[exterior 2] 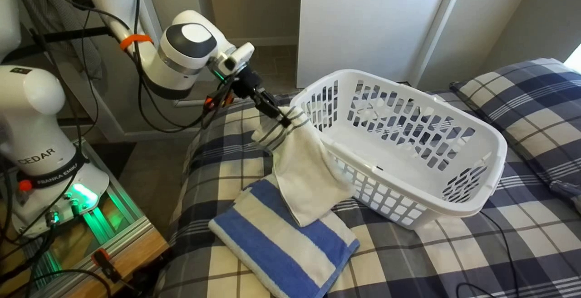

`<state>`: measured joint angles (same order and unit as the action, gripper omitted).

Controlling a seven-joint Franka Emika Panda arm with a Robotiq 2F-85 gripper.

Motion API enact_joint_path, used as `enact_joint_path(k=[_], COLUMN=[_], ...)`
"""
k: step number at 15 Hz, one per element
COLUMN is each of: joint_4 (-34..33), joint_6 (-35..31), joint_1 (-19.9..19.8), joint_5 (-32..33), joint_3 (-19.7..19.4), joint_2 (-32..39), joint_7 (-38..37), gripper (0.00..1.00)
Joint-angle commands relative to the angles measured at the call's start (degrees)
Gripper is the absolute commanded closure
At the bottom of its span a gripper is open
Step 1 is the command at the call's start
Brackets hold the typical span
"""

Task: Put the white towel in the basket

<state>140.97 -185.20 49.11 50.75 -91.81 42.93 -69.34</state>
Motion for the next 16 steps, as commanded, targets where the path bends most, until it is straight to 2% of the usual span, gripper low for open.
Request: enact_joint_path(k=[1,3,7,8,9,13,16], joint_4=[3.4,6.0,6.7,6.7,6.9,7.4,6.9], joint_6=[-1.3,-1.7,-1.8,-1.8,-1.6,-6.3,-10.0], joint_1=[1.9,3.1,3.2,3.3,3.7,5.6,5.5], joint_5=[-12.1,-15.3,-15.7,-15.7,-18.4,-36.6,-49.8], joint_3=[-0.1,0.0,0.0,0.0,-0.3,-3.6,-4.6], joint_2=[0.7,0.1,-0.1,-0.1,0.0,5.9,7.8], joint_7=[11.3,15.3,15.9,16.0,17.7,25.0,29.9], gripper=[0.91,0.91,0.91,0.98,0.98,0.98,0.98])
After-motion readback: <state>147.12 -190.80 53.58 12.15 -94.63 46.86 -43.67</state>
